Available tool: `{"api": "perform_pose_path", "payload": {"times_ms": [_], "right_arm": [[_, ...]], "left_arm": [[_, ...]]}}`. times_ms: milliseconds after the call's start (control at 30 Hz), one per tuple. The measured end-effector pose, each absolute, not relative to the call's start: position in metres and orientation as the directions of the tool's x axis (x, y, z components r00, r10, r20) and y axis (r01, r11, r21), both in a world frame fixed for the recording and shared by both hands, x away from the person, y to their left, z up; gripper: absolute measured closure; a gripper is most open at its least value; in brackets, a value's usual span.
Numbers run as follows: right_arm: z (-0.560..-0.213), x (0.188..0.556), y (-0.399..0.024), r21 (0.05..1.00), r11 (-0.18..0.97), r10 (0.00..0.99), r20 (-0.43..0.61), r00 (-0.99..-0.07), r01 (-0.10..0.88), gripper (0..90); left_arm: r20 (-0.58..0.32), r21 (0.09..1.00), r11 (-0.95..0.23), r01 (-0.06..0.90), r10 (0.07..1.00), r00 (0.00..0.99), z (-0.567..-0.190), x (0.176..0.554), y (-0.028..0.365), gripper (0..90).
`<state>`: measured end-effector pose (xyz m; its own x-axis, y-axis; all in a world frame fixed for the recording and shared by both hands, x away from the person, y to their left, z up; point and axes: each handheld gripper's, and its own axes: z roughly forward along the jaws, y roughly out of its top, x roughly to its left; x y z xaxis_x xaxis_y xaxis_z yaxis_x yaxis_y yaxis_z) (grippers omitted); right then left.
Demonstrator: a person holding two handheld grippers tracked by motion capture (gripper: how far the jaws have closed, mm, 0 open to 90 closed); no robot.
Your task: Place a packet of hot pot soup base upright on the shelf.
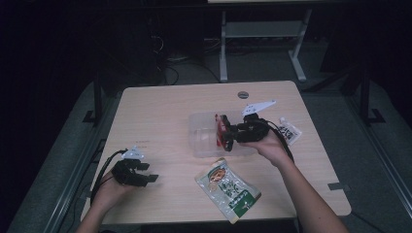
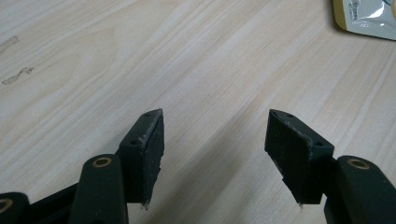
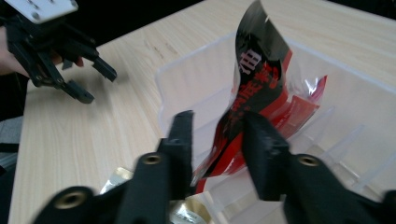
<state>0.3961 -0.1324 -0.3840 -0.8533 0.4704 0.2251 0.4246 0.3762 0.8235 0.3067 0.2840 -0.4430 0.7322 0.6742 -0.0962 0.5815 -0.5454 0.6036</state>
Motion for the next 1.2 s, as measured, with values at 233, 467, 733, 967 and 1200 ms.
{"api": "perform_pose_path", "payload": {"times_ms": [233,467,733,967,1200], "right_arm": [[-0.369,0.380,-0.146,0.844,0.345,0.475,0.221,-0.852,0.411,47.5],[-0.361,0.359,-0.163,0.862,0.352,0.457,0.184,-0.870,0.366,54.6],[-0.378,0.337,-0.171,0.850,0.413,0.390,0.159,-0.907,0.327,89.6],[-0.405,0.333,-0.153,0.815,0.482,0.314,0.182,-0.932,0.322,89.7],[-0.419,0.342,-0.139,0.808,0.491,0.310,0.186,-0.932,0.325,89.7]], "left_arm": [[-0.096,0.603,-0.546,0.581,0.673,0.733,-0.443,0.307,0.284,37.3],[-0.105,0.607,-0.532,0.590,0.683,0.723,-0.443,0.306,0.283,37.4],[-0.105,0.605,-0.535,0.590,0.681,0.725,-0.443,0.306,0.282,37.4],[-0.100,0.606,-0.541,0.583,0.675,0.731,-0.442,0.306,0.282,37.4],[-0.105,0.601,-0.543,0.587,0.674,0.731,-0.443,0.307,0.281,37.4]]}}
